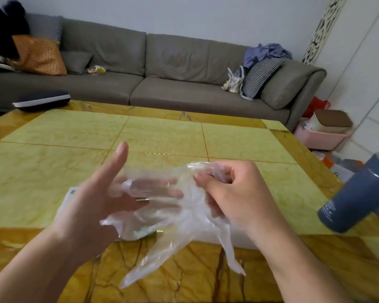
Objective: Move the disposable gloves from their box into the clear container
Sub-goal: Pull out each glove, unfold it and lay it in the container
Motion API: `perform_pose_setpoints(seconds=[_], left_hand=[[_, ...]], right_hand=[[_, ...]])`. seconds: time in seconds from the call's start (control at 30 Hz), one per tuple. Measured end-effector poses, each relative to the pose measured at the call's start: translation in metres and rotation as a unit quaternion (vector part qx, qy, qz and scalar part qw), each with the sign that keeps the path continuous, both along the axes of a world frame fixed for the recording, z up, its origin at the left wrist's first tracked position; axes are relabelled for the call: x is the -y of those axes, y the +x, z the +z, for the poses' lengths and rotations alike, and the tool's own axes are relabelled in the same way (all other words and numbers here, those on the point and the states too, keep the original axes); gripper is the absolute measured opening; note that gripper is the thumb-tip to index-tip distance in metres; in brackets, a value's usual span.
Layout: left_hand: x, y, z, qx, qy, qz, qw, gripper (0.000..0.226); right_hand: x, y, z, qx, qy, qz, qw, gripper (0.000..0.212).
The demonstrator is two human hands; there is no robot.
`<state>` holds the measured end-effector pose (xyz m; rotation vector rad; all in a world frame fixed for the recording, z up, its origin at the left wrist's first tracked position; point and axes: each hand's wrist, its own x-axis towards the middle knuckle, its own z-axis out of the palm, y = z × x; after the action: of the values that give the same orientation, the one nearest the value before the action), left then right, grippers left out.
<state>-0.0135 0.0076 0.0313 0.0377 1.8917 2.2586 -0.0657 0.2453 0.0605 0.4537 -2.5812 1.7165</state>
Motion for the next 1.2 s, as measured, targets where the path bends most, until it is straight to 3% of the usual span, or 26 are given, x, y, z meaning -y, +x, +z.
perform_pose_setpoints(seconds=[0.07,0.17,0.23,0.37,0.53,0.67,0.9,1.2], left_hand=[[-0.013,0.008,0.014,0.051,0.127,-0.006,0.991,0.083],[-0.024,0.006,0.012,0.042,0.051,0.067,0.996,0.044],[-0.024,0.0,0.006,0.028,0.011,0.138,0.99,0.031],[-0.021,-0.004,0.002,0.023,0.02,0.192,0.981,0.034],[-0.017,-0.007,0.001,0.012,0.028,0.219,0.975,0.034],[-0.019,-0.004,0.0,-0.009,-0.023,0.163,0.986,0.022],[-0.015,-0.006,0.003,-0.011,-0.096,0.226,0.969,0.016],[0.001,-0.006,0.015,-0.006,-0.121,0.194,0.974,0.026]], right_hand=[[-0.002,-0.002,-0.003,0.013,0.01,-0.003,1.0,0.034],[-0.003,-0.003,-0.008,0.038,0.001,-0.008,0.999,0.03],[-0.007,-0.007,-0.011,0.057,-0.025,-0.005,0.998,0.031],[-0.018,-0.018,-0.014,0.073,-0.087,-0.018,0.993,0.033],[-0.023,-0.02,-0.016,0.097,-0.091,-0.002,0.991,0.034],[-0.021,-0.018,-0.016,0.11,-0.059,0.017,0.992,0.018],[-0.022,-0.019,-0.018,0.077,-0.049,-0.015,0.996,0.032],[-0.03,-0.022,-0.018,0.066,-0.068,-0.038,0.995,0.031]])
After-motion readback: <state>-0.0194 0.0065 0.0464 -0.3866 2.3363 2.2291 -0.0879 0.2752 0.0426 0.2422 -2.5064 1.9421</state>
